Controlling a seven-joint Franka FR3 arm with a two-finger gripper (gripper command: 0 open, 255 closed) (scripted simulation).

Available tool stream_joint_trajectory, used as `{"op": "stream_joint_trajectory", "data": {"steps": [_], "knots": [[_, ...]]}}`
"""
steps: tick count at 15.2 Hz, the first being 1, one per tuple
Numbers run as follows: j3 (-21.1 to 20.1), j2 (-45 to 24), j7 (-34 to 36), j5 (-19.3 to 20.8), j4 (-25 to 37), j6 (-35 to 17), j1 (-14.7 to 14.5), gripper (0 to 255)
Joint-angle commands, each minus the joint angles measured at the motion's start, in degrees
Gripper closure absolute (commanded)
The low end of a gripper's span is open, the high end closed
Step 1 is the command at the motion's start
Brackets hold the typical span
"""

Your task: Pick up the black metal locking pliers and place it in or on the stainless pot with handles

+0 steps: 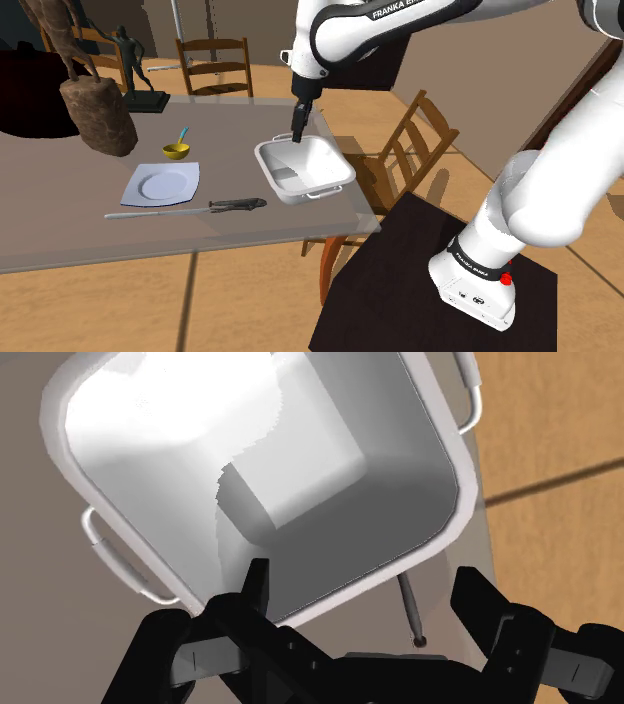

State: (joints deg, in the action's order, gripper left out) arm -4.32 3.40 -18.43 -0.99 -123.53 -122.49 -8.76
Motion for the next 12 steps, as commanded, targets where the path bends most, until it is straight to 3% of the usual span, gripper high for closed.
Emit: {"op": "stream_joint_trajectory", "data": {"steps": [1,12], "knots": [[-0.72,-3.67,-0.70,0.10,1.55,-1.56,-0.72,0],[-3.94,-24.86,-4.16,2.62,14.59,-6.36,-4.70,0]]}}
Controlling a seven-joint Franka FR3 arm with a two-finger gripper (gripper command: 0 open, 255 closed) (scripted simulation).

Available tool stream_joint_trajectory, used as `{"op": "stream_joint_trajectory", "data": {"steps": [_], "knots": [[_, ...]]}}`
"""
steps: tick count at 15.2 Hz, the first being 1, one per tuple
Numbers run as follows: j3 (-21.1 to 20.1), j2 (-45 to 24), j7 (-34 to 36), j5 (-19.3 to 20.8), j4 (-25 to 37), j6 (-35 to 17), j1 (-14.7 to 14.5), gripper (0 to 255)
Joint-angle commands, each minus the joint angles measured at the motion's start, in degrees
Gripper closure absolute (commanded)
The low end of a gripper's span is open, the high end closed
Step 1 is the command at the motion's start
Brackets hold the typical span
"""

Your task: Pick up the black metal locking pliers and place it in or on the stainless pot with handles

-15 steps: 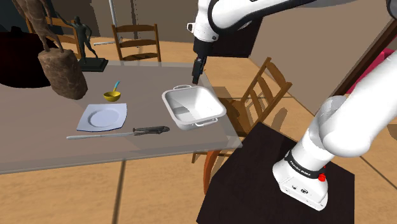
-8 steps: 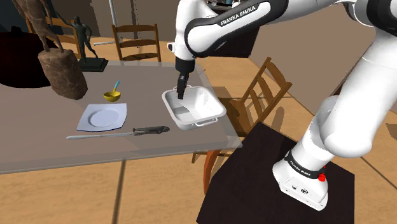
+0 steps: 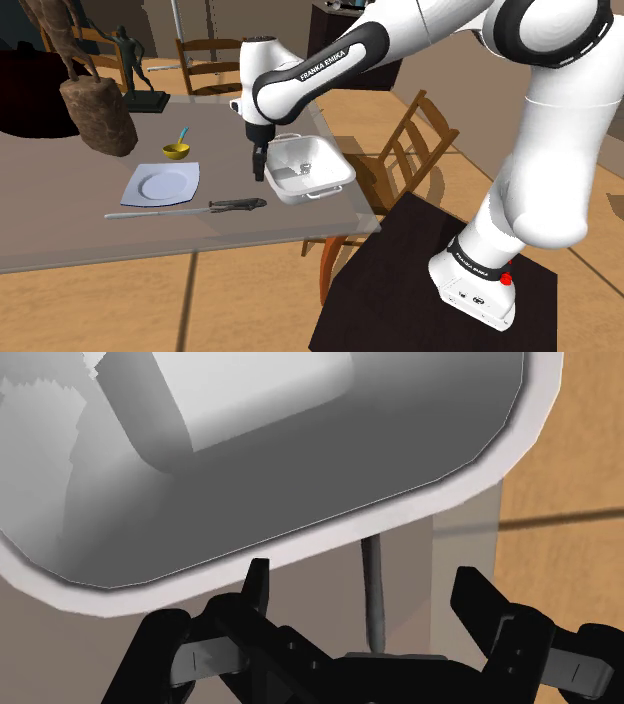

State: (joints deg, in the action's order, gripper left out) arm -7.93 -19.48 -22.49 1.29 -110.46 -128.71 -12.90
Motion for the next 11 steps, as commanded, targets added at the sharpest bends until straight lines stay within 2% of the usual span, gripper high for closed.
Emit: {"op": "stream_joint_trajectory", "data": {"steps": [1,6,11], "knots": [[-0.56,-3.90,-0.37,0.68,2.96,-0.31,-0.99,0],[-1.54,-13.33,-1.76,2.38,10.61,-0.53,-3.35,0],[-1.26,-15.65,-1.52,2.77,10.10,-3.35,-3.62,0]]}}
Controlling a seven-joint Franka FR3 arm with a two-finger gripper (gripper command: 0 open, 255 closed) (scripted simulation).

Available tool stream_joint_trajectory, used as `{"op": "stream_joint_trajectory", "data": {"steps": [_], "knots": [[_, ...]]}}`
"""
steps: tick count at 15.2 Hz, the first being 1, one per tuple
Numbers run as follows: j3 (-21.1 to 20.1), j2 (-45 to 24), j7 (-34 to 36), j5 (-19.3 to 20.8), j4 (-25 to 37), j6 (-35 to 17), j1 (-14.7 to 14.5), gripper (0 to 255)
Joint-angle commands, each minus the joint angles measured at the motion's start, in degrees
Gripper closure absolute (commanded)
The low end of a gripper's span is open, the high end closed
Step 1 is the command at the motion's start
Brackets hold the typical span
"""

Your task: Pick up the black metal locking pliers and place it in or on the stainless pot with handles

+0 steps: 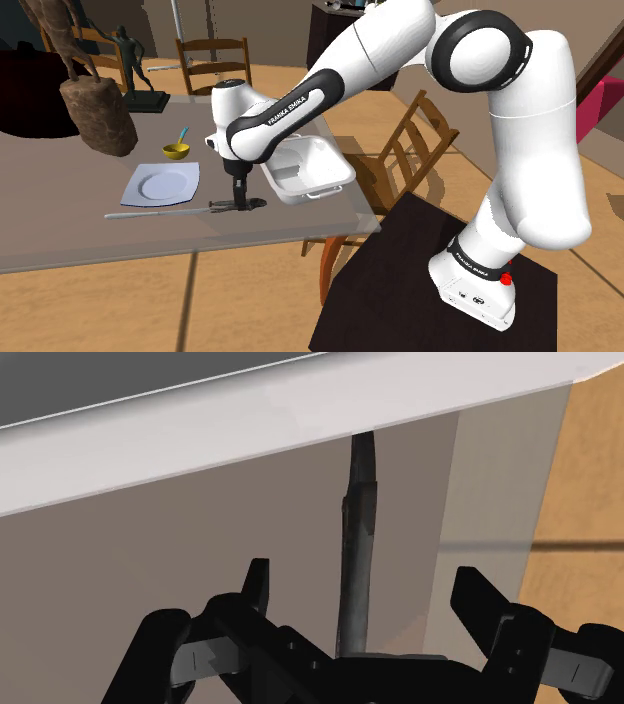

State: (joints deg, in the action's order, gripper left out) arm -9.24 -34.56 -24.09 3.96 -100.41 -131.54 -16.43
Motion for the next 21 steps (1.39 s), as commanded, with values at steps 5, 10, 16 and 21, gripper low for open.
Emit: {"op": "stream_joint_trajectory", "data": {"steps": [5,10,16,21], "knots": [[0.20,-1.84,0.20,0.30,-0.09,-1.92,-0.25,0],[0.20,-1.83,0.20,0.30,-0.08,-1.91,-0.25,0],[0.20,-1.84,0.20,0.30,-0.08,-1.91,-0.25,255],[0.20,-1.84,0.20,0.30,-0.09,-1.92,-0.25,255]]}}
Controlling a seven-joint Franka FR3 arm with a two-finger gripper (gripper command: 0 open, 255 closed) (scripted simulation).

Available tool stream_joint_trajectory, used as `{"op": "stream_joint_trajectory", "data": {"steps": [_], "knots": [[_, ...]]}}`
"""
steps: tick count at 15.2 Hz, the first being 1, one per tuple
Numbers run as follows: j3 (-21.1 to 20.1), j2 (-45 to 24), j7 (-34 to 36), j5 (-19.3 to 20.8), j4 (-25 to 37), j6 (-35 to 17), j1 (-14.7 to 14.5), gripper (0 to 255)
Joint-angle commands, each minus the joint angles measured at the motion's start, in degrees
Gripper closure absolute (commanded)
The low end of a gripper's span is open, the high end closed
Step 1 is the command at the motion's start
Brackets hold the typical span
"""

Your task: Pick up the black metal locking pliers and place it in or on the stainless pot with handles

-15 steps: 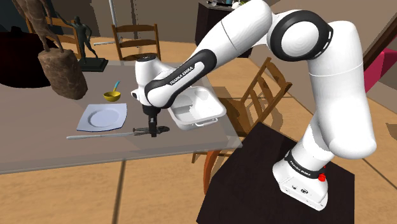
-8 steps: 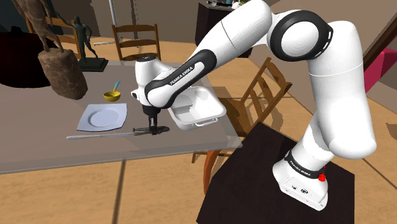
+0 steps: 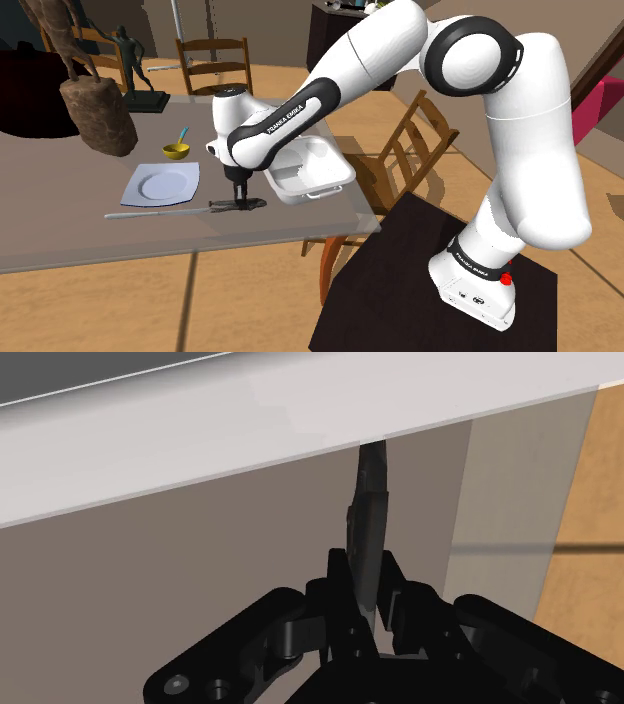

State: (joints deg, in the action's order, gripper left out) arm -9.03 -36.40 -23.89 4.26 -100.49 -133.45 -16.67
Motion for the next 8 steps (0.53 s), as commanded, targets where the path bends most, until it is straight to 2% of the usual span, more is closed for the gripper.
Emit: {"op": "stream_joint_trajectory", "data": {"steps": [1,8], "knots": [[-0.07,0.54,-0.03,-0.08,-0.05,0.50,0.05,255],[-0.51,4.14,-0.25,-0.65,0.08,4.20,0.37,255]]}}
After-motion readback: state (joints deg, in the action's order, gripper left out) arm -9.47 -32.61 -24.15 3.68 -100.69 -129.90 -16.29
